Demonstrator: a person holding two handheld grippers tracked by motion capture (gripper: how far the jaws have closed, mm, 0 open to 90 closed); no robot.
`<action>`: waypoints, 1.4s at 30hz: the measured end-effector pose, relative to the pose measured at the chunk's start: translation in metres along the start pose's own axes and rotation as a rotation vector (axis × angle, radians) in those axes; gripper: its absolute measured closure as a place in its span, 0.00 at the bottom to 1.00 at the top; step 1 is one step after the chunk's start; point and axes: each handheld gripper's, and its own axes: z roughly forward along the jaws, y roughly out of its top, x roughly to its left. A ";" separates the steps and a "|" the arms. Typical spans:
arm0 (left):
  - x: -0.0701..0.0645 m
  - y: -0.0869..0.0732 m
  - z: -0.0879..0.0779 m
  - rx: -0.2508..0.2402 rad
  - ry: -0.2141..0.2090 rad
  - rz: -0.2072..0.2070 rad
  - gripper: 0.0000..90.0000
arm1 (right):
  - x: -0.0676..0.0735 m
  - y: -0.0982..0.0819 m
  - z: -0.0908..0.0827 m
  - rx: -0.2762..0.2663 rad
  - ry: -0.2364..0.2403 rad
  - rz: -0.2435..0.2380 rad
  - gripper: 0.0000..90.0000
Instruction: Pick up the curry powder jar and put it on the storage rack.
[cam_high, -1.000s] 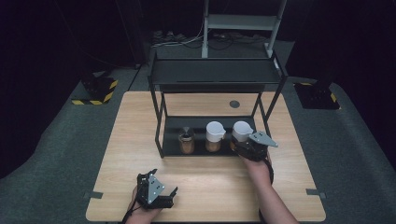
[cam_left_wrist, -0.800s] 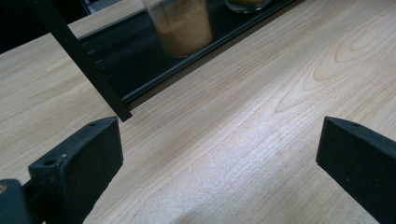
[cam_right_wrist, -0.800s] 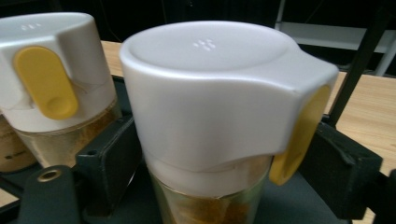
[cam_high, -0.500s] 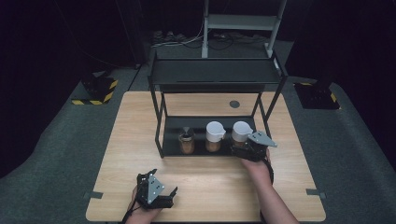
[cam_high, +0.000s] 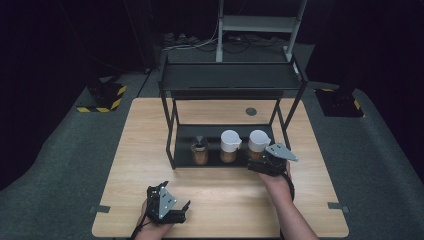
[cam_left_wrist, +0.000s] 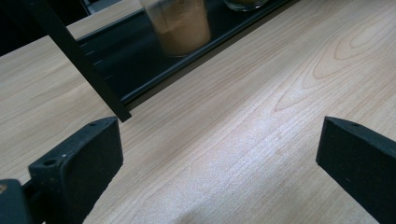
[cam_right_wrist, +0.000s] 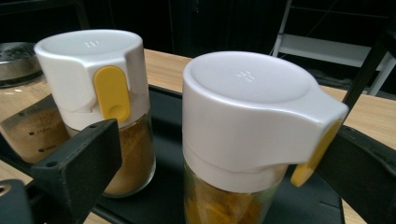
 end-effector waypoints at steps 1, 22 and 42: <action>0.000 0.000 0.000 0.000 0.000 0.000 0.01 | 0.001 0.000 -0.002 -0.004 -0.004 0.000 0.00; -0.001 0.001 0.001 0.006 0.001 0.008 0.01 | 0.002 0.003 -0.026 -0.021 -0.014 -0.012 0.00; -0.002 0.002 0.001 0.011 0.002 0.015 0.01 | 0.003 0.002 -0.046 -0.041 -0.006 -0.013 0.00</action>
